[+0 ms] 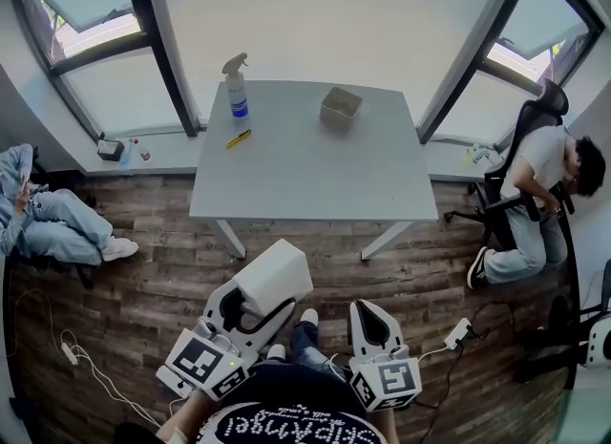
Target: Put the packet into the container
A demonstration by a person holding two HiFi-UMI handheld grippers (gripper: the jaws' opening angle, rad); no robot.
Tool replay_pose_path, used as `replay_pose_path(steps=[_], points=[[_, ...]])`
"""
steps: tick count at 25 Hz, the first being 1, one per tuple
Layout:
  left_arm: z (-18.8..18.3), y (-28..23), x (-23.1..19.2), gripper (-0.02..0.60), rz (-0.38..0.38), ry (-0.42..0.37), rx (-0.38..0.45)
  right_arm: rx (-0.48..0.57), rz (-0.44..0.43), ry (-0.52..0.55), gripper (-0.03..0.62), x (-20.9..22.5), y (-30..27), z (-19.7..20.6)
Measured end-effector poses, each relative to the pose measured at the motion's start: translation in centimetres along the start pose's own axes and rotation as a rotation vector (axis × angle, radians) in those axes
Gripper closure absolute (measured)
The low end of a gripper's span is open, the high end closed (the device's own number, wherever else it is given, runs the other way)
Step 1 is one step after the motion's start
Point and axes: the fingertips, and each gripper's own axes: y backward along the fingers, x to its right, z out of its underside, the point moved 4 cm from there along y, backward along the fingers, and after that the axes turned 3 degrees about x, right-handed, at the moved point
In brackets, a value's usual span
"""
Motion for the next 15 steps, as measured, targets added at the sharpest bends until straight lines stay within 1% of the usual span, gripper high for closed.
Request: replay_pose_path(steps=[5, 15], points=[[-0.6, -2.8, -0.7, 0.3, -0.01, 0.001, 0.011, -0.015, -0.013, 0.009, 0.577, 2.1, -1.9, -0.9], [-0.8, -6.7, -1.0, 0.299, -0.037, -0.01, -0.004, -0.021, -0.056, 0.016, 0.577, 5.4, -4.2, -2.1]])
